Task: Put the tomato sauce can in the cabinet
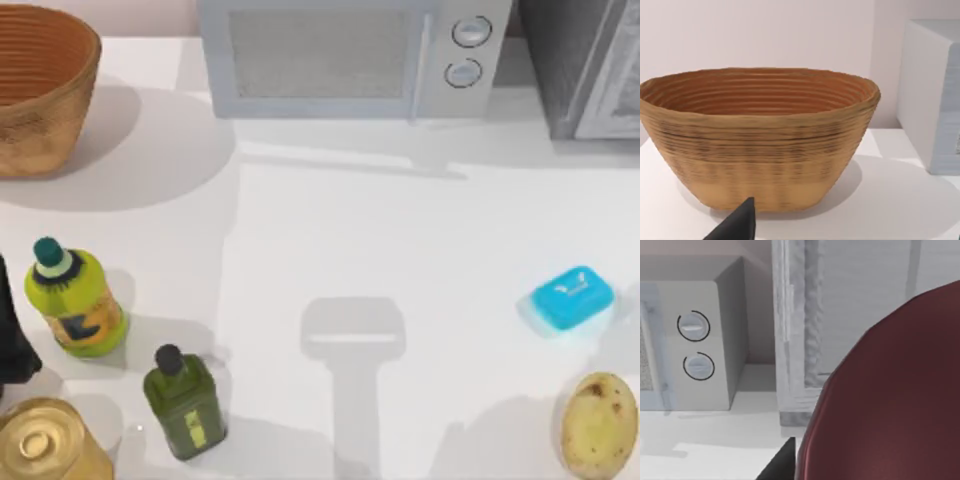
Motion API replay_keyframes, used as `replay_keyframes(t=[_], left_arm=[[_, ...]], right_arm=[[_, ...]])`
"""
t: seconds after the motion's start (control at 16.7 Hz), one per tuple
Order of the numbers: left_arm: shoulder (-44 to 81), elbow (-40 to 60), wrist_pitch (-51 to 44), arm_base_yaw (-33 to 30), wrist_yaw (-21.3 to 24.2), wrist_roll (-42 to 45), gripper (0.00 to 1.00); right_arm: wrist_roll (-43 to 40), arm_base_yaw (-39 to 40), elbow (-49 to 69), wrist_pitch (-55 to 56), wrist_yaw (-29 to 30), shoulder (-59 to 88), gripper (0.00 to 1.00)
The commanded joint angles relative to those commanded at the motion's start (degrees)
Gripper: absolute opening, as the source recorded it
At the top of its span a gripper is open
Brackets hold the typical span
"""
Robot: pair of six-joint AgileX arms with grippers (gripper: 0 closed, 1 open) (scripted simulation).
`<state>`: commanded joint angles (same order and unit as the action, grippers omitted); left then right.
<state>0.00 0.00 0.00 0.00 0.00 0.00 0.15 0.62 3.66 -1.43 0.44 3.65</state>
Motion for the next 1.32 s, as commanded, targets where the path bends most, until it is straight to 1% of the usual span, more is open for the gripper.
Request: replay_keyframes(t=[0.12,0.3,0.84,1.02,1.2,1.32], left_arm=[[0.0,0.0,0.0,0.0,0.0,0.0,1.0],[0.0,0.0,0.0,0.0,0.0,0.0,1.0],[0.0,0.0,0.0,0.0,0.0,0.0,1.0],[0.0,0.0,0.0,0.0,0.0,0.0,1.0],[0.0,0.0,0.0,0.0,0.0,0.0,1.0],[0.0,0.0,0.0,0.0,0.0,0.0,1.0]], right_arm=[[0.2,0.6,5.5,-1.8,0.8,4.7,0.0],[0.5,1.9,18.0,-5.5,2.3,14.3,0.0],[1.0,7.1,69.8,-19.5,7.5,50.6,0.0],[1.0,8.6,85.2,-23.5,9.0,61.1,0.0],[0.9,9.7,96.4,-26.5,10.2,68.9,0.0],[0.9,10.2,100.9,-27.8,10.7,72.2,0.0]])
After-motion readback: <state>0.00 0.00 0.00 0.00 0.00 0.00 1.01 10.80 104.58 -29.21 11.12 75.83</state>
